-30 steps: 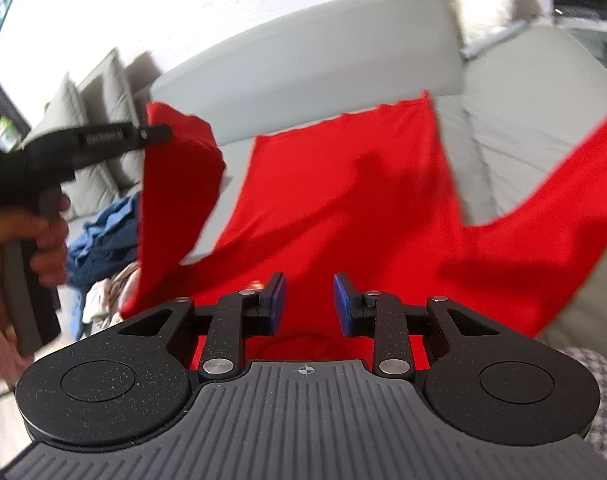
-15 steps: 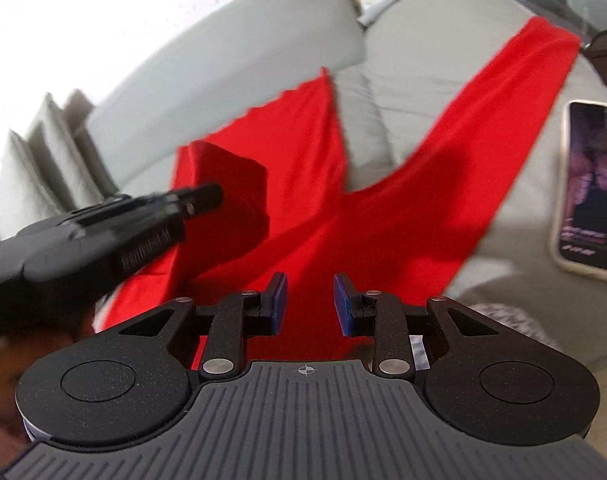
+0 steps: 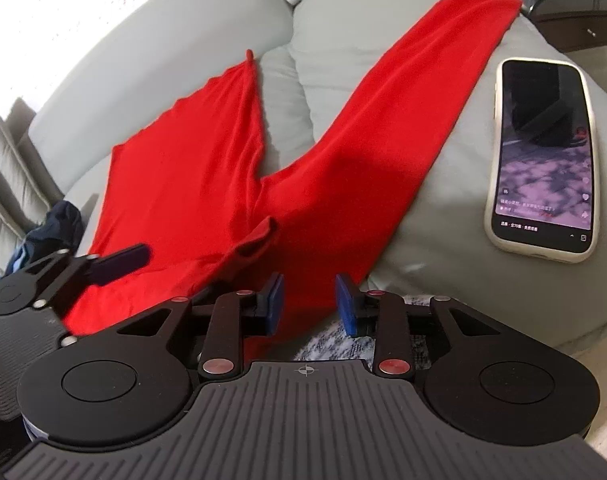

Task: Fold clothes

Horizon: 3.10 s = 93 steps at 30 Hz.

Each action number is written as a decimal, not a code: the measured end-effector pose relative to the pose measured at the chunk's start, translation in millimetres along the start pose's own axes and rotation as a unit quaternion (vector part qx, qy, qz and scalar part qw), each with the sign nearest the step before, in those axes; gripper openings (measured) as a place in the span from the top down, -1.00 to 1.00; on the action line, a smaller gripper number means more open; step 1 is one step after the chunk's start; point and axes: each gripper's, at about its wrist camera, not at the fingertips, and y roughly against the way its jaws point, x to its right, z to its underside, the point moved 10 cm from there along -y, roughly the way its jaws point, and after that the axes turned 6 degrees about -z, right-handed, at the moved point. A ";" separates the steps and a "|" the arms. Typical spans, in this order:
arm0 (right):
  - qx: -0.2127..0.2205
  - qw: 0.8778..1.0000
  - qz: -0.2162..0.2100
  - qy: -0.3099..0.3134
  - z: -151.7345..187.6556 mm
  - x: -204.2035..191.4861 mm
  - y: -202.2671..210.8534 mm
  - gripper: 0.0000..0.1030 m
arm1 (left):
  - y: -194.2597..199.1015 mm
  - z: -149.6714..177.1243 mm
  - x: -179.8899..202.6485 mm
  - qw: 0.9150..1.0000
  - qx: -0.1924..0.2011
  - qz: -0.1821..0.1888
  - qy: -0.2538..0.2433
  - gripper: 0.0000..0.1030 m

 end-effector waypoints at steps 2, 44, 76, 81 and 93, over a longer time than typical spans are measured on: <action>-0.003 1.000 0.005 0.006 0.9 -0.6 -1.2 0.27 | 9.9 11.4 -11.5 1.000 -0.009 0.015 0.011 -0.63; -0.080 0.991 -0.001 0.105 24.9 -67.9 -51.6 0.66 | 2.6 142.0 -188.9 0.958 -0.099 -0.077 0.259 -0.32; 0.019 0.974 0.067 0.215 -61.2 -76.8 -56.9 0.87 | -21.9 145.9 -225.9 0.936 -0.099 -0.168 0.292 -0.44; -0.039 0.977 0.080 0.193 -48.3 -54.7 -87.3 0.44 | -17.6 155.0 -239.4 0.923 -0.111 -0.195 0.312 -0.43; -0.035 0.986 -0.001 0.161 -26.9 -91.5 -59.5 0.22 | -17.0 116.0 -195.0 0.951 -0.059 -0.124 0.276 -0.13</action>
